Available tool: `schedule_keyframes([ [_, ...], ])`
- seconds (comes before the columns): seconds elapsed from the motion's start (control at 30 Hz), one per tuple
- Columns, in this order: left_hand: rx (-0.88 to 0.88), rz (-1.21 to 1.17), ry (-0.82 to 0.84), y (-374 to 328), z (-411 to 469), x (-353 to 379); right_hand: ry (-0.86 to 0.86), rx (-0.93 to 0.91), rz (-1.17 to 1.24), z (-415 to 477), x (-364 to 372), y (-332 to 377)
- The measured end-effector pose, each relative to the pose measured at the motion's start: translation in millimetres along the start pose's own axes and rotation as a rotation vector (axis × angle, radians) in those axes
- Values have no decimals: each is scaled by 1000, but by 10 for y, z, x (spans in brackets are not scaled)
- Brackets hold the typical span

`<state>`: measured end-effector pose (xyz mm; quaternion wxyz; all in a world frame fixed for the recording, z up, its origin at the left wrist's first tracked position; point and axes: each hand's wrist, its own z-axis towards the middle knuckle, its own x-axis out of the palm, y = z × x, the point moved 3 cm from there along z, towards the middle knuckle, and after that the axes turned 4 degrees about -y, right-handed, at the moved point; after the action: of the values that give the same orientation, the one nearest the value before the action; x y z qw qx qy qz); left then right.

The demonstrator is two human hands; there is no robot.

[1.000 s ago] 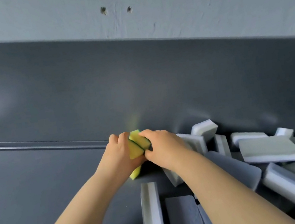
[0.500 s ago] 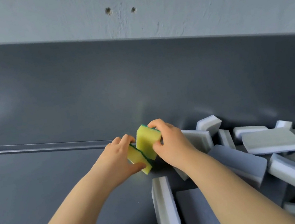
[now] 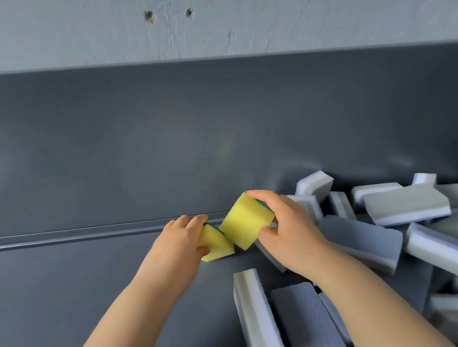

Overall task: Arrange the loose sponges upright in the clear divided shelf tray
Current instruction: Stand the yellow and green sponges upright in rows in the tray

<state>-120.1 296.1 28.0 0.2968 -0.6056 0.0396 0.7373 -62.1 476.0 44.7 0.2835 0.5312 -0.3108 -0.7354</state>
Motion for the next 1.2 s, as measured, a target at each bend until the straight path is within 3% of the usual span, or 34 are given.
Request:
schedule_keyframes([
  [0.13,79,18,-92,-75,-62,67,-1,-62,-26,-26,149,-9],
  [0.43,51,58,-371,-140,-381,-267,-109,-183,-14,10,36,-20],
  [0.7,48,61,-494,73,-1082,-752,-144,-276,8,-384,75,653],
  [0.97,28,36,-545,984,-2333,-1376,-103,-256,58,-1358,1060,1548],
  [1.2,-112,46,-547,1974,-3585,-1829,23,-263,69,-1927,2115,2335],
])
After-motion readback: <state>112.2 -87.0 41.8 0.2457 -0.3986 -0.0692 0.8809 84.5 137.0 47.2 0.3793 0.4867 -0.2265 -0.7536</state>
